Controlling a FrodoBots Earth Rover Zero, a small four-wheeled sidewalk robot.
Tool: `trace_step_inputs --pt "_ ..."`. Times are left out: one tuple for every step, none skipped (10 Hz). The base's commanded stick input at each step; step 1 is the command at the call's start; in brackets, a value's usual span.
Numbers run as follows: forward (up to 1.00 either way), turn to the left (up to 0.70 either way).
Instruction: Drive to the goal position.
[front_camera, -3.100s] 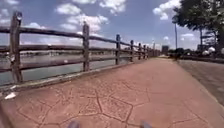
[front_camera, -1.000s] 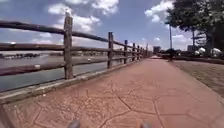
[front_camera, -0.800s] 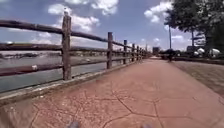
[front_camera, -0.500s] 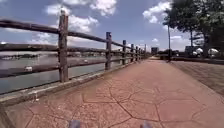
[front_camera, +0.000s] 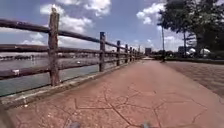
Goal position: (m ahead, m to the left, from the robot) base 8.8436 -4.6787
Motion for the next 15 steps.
trace_step_inputs --pt "0.50 -0.27" --pt "0.50 -0.23" --pt "0.50 -0.14" --pt "0.50 -0.05" --pt "0.50 0.00" --pt "0.50 0.00" --pt "0.50 -0.06" --pt "0.50 -0.18" --pt "0.50 -0.27" --pt "0.50 -0.27" --pt "0.50 -0.27" --pt "0.50 -0.27" --pt "0.50 -0.27" --pt "0.50 -0.27" --pt "0.50 -0.27"
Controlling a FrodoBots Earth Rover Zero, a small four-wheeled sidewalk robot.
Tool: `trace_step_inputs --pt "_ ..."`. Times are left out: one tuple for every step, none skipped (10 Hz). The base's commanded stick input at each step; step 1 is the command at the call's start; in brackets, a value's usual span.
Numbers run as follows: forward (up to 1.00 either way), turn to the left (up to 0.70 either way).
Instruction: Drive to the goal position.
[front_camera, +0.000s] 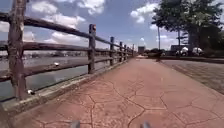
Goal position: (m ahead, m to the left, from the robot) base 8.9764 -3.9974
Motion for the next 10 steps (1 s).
trace_step_inputs --pt "0.50 -0.27" --pt "0.50 -0.27" --pt "0.50 -0.27" --pt "0.50 -0.27" --pt "0.50 -0.25" --pt "0.50 -0.22" --pt "0.50 -0.19" --pt "0.50 -0.17" --pt "0.50 -0.14" --pt "0.50 -0.11"
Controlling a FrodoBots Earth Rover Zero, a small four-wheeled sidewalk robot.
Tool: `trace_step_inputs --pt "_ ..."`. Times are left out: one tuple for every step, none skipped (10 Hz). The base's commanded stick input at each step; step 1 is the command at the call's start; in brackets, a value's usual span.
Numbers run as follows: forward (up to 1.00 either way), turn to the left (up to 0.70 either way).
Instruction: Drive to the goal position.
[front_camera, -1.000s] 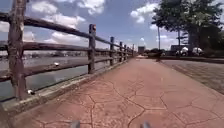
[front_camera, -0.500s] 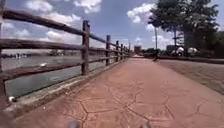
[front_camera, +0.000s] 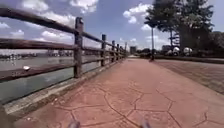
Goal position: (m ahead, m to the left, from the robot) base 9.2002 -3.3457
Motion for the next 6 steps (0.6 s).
trace_step_inputs --pt "0.50 -0.09" --pt "0.50 -0.06" --pt "0.50 -0.03" --pt "0.50 -0.01" --pt "0.50 0.00" --pt "0.50 0.00"
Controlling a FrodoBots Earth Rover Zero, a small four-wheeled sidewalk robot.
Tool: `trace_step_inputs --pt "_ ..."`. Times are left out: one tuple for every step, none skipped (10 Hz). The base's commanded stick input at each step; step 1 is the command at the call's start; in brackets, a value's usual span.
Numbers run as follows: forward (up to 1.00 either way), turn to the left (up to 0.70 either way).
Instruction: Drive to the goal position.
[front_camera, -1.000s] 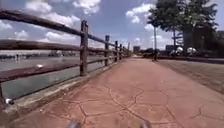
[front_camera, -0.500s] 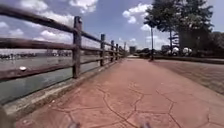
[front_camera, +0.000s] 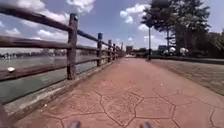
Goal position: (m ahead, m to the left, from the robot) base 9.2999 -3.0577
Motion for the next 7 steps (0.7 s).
trace_step_inputs --pt "0.50 0.00" --pt "0.50 0.00" --pt "0.65 0.00" --pt "0.70 0.00" --pt "0.70 0.00" --pt "0.70 0.00" --pt "0.70 0.00"
